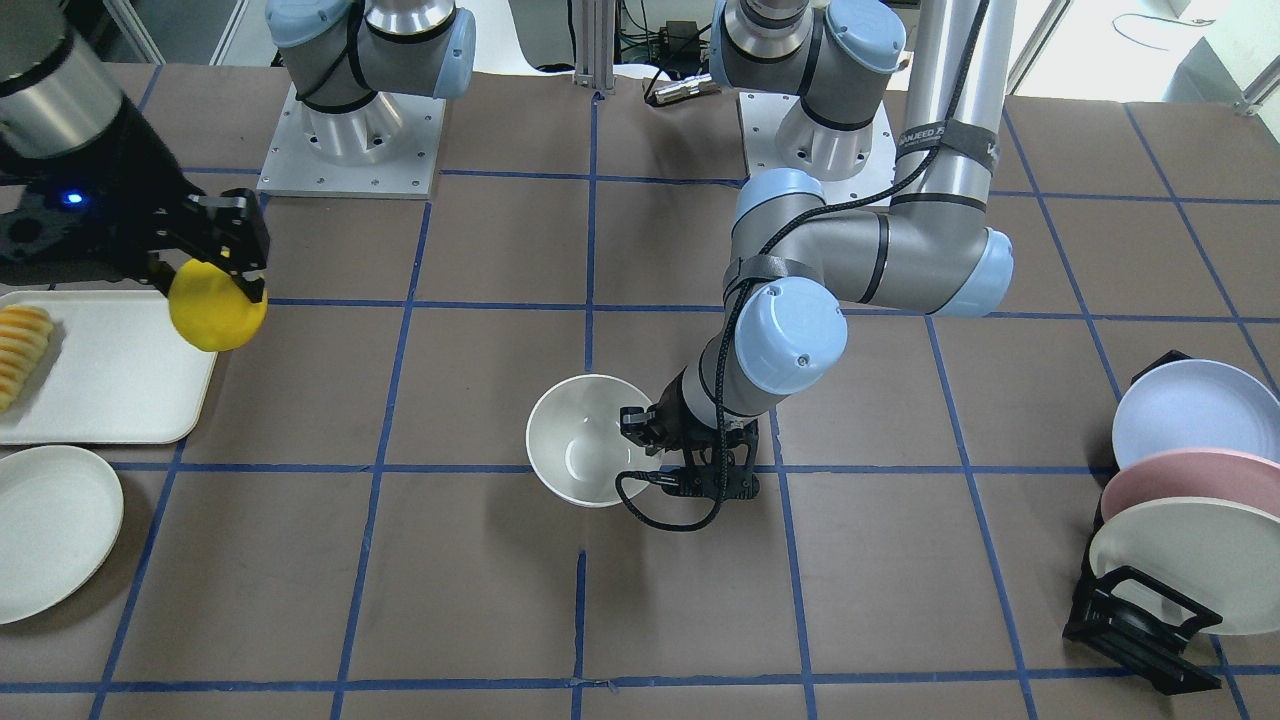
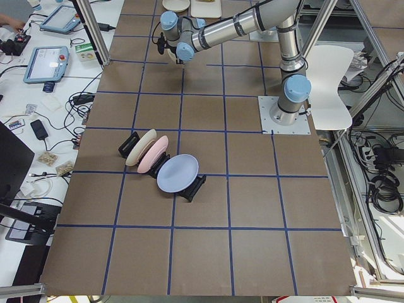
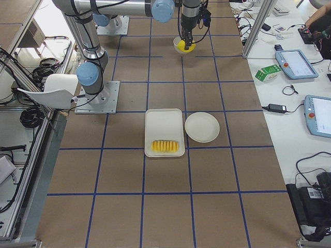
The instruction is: Place bowl and put lemon in it
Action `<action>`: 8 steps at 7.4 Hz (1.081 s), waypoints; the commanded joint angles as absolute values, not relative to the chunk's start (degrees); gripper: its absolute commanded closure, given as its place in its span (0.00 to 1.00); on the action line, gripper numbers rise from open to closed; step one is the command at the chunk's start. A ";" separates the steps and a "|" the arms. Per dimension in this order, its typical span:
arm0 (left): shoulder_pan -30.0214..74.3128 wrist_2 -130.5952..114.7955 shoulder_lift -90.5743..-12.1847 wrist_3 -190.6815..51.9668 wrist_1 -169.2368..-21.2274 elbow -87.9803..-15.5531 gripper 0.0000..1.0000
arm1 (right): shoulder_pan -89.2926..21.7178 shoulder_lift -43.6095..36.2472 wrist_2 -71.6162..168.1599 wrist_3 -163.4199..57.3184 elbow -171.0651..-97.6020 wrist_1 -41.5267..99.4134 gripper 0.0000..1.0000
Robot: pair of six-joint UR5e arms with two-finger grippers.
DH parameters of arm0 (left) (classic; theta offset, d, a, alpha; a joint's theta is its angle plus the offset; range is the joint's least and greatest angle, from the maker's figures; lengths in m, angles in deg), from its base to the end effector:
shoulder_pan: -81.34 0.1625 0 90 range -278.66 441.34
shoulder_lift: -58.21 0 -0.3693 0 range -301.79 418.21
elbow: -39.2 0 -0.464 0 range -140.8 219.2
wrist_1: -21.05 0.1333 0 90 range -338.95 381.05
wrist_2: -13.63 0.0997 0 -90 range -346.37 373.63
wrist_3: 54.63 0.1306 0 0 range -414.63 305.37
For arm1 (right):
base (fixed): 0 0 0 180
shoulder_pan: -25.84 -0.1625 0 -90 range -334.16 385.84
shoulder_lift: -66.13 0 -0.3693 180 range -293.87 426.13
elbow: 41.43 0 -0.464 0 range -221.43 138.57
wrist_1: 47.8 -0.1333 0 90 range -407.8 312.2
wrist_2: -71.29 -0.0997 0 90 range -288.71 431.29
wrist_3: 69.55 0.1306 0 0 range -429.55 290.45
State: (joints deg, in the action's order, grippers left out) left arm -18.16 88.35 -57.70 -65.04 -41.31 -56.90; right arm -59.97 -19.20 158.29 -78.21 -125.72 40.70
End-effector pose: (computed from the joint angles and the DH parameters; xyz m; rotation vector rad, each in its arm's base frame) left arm -0.2718 -0.6081 0.1155 0.0377 -2.8867 -0.1754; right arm 0.0965 -0.6013 0.4078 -0.1201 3.0863 0.0033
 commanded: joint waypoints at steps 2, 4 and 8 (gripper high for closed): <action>-18.41 88.51 -59.99 -65.52 -38.28 -57.83 0.69 | -68.70 -15.71 158.31 -65.21 -125.98 42.02 0.90; -18.50 89.13 -58.78 -68.41 -38.19 -56.96 0.00 | -74.41 -12.03 159.09 -57.90 -125.89 48.14 0.91; -10.71 99.24 -52.37 -58.46 -50.36 -48.19 0.00 | -79.88 -3.86 160.68 -53.12 -125.98 59.04 0.91</action>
State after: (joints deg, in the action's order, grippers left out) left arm -14.17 97.59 -54.48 -63.98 -44.38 -51.74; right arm -78.48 -6.68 160.49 -53.76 -125.81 55.41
